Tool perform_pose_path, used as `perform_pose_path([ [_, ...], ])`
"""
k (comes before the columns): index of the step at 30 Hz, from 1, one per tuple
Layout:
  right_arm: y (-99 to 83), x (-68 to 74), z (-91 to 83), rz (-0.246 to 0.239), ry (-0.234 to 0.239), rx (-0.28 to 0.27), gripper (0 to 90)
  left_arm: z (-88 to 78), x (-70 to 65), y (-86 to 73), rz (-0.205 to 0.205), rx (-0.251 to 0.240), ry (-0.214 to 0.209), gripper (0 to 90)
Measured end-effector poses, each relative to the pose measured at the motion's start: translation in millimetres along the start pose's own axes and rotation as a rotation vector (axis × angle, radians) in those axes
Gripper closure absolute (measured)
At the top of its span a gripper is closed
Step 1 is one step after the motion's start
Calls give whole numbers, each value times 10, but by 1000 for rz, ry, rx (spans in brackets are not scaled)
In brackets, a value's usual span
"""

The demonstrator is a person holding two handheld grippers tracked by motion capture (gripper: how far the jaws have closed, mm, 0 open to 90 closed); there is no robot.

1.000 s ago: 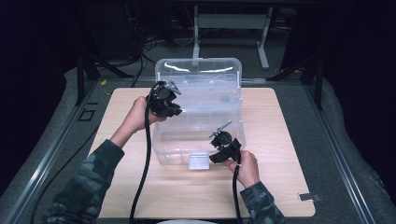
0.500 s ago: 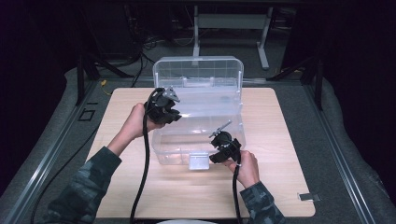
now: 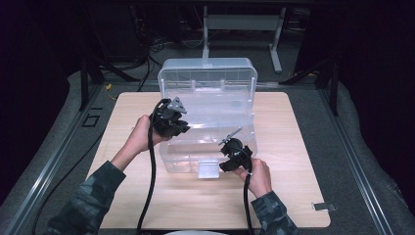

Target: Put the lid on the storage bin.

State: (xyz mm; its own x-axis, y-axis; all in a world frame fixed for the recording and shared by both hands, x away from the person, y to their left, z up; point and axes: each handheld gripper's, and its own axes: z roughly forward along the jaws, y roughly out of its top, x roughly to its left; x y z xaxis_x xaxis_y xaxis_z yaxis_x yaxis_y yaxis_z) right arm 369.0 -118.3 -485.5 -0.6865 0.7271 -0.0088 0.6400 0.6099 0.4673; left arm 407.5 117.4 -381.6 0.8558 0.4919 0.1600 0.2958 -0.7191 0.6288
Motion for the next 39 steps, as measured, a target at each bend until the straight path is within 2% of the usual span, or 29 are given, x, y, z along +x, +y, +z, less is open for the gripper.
perform_pose_path([
  [4, 1, 4, 9, -1, -5, -5, 489, 8, -8, 4, 5, 1, 10, 789],
  [7, 24, 10, 23, -6, -36, 5, 478, 29, 14, 24, 2, 9, 8, 789],
  [17, 98, -60, 65, 7, -49, 0, 477, 107, 93, 61, -17, 10, 12, 783],
  [21, 126, -109, 79, 5, -39, 0, 477, 122, 94, 56, -22, 10, 12, 782],
  [28, 129, -117, 77, -1, -37, 5, 477, 129, 60, 10, -25, -1, 1, 782],
  [34, 128, -113, 75, -3, -40, 7, 476, 132, 32, -19, -26, -17, 10, 777],
  [39, 97, -148, 51, 14, -19, -15, 454, 133, 27, -35, -23, -24, 12, 775],
])
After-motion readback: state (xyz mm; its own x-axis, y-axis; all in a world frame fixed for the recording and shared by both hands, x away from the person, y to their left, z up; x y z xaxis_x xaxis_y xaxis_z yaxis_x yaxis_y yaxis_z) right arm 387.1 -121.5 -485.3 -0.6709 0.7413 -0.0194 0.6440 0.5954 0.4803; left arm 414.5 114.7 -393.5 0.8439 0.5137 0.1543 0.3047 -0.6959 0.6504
